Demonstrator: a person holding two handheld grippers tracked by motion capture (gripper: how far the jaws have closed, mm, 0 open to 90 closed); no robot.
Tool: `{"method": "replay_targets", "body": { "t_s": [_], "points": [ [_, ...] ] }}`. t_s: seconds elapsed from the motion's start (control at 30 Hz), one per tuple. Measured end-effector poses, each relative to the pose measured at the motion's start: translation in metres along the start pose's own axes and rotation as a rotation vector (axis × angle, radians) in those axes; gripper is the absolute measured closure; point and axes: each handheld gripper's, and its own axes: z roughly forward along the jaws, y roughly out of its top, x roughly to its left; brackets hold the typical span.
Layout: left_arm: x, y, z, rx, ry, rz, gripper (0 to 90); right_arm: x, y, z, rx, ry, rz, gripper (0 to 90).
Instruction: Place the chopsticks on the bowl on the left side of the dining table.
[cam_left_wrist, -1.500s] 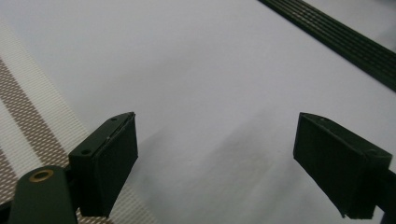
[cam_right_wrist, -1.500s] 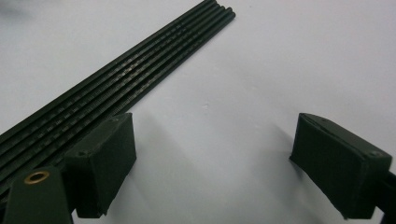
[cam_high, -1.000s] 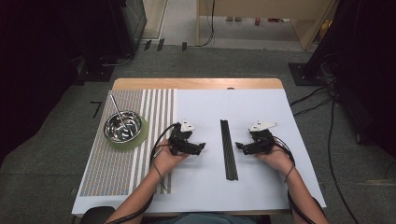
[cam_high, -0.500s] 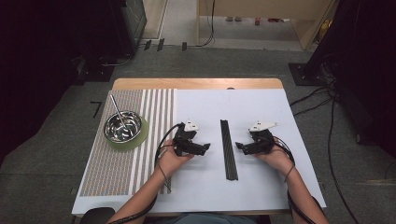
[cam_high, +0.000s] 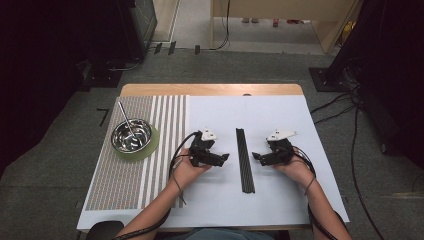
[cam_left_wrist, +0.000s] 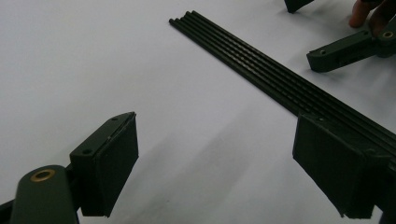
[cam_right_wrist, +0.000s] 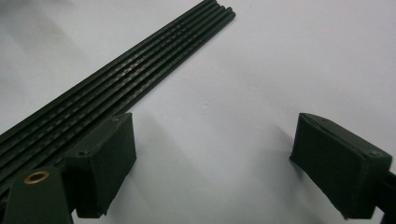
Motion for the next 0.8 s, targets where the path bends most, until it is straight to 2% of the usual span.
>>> {"method": "replay_targets", "body": {
  "t_s": [0.23,0.43,0.47,0.63,0.67,0.8],
  "points": [
    [-0.004,0.006,0.003,0.009,-0.004,0.024,14.7,0.0,0.0,0.0,-0.002,0.001,-0.003,13.3],
    [-0.008,0.013,0.006,0.02,-0.021,0.004,14.8,0.0,0.0,0.0,-0.001,0.001,-0.001,13.3],
    [-0.009,0.014,0.008,0.023,-0.012,0.022,14.8,0.0,0.0,0.0,-0.001,0.001,0.0,13.3],
    [-0.014,0.011,0.011,0.002,-0.019,0.016,14.8,0.0,0.0,0.0,-0.001,0.001,-0.001,13.3],
    [-0.018,0.01,0.013,0.015,-0.016,0.037,14.8,0.0,0.0,0.0,-0.001,0.001,-0.002,13.3],
    [-0.02,0.008,0.014,0.011,-0.013,0.039,14.8,0.0,0.0,0.0,-0.001,0.001,0.001,13.3]
  ]
}}
